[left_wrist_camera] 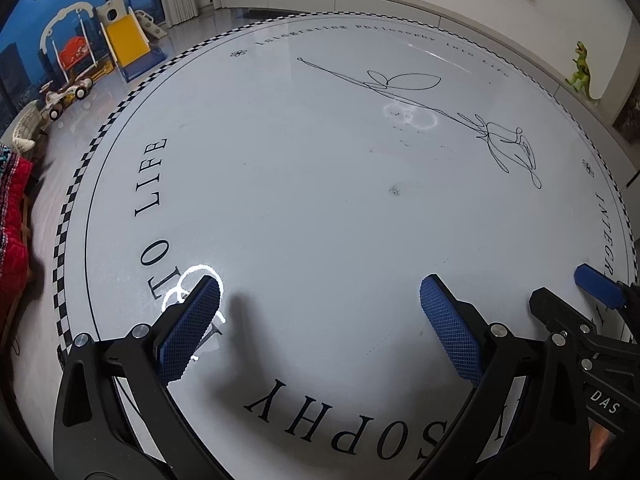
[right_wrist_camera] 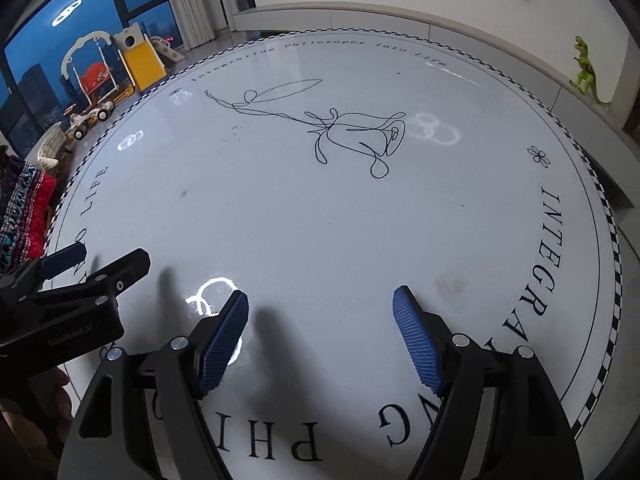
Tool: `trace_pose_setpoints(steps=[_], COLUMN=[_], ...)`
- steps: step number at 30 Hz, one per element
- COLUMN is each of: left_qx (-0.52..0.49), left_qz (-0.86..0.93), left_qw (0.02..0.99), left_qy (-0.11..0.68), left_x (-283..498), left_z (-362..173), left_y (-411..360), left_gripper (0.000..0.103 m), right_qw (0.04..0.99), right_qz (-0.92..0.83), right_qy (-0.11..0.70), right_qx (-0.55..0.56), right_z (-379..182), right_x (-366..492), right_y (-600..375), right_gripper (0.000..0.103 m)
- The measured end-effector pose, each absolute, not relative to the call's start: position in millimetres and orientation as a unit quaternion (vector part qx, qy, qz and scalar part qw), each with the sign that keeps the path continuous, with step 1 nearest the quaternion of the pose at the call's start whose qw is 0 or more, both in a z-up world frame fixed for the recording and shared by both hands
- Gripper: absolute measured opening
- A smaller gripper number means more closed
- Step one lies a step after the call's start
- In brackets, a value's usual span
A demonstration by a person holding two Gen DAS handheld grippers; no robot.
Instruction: Collect trash
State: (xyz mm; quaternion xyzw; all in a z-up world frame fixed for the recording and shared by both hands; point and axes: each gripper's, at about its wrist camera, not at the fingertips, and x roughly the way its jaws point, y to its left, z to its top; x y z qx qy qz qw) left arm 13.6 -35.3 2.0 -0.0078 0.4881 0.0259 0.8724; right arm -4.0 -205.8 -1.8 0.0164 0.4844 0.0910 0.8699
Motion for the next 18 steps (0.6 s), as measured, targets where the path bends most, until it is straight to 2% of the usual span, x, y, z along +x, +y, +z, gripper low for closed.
trace_pose_setpoints(steps=[18], left_qx=[-0.005], left_qz=[0.029], left_qw=[0.882], left_qy=[0.470], left_x=[22], left_z=[-3], left_y=[-49], left_gripper=[0.097], right_qw=[0.891], right_qz=[0.080], right_qy=[0.446], right_qx=[-0.018], right_z=[-10], right_x=[19], right_y=[-207], right_gripper=[0.088])
